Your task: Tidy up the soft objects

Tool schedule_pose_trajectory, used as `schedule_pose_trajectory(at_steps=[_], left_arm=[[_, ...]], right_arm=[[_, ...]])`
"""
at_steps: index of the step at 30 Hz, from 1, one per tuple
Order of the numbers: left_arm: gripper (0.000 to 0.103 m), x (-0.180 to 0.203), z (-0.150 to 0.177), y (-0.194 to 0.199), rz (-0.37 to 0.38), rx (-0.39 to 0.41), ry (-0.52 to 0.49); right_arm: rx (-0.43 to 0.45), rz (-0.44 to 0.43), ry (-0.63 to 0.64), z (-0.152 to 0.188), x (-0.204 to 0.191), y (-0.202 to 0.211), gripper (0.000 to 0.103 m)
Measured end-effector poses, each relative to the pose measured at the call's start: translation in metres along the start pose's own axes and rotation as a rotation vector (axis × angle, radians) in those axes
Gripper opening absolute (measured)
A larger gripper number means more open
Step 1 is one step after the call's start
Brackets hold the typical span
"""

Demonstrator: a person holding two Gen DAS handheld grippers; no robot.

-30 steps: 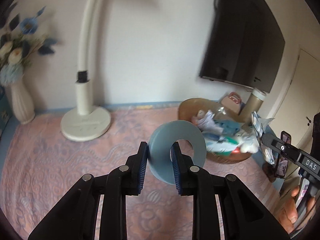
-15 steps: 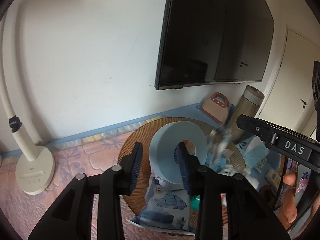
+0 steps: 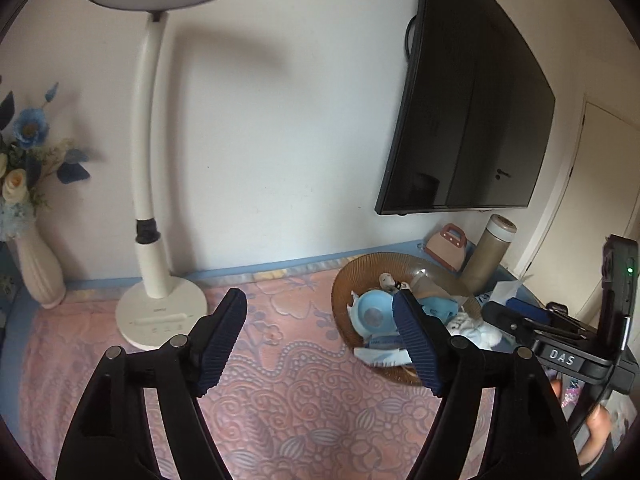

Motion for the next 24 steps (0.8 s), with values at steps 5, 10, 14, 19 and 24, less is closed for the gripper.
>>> schedule_pose_trajectory(at_steps=[5,10,14,19,24], left_arm=[[0.07,-0.022,0.007,0.07,-0.071,0.021,-0.131],[0.077,-0.054,0.007,0.117,-0.191,0.033,-0.194],[0.089,-0.082,0.034,0.12,-0.21,0.001,-0.113],[0.089,-0.109,0.113,0.073,-0.25,-0.118,0.001],[0.089,-0.124,0.172,0.029,-0.314,-0.194,0.086]], right_arm=[[-0.017,-0.119,0.102,0.03,-0.074,0.01,0.079],[-0.057,-0.203,0.228,0.079,-0.135,0.002,0.081],[-0.104,-0.155,0.278,0.122,-0.151,-0.024,0.081],[-0.194,-0.124,0.256,0.16,-0.144,-0.055,0.081],[-0.219,-0.087,0.266,0.169,-0.134,-0.07,0.081]])
Point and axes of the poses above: each gripper's, at about its wrist camera, not at the fingertips, and y roughly against the way its jaws point, x to its right, z to its underside, the point moved 3 cm from there along -y, roughly the way its jaws point, and after that the axes turned 9 degrees about x, right-handed, at the moved point
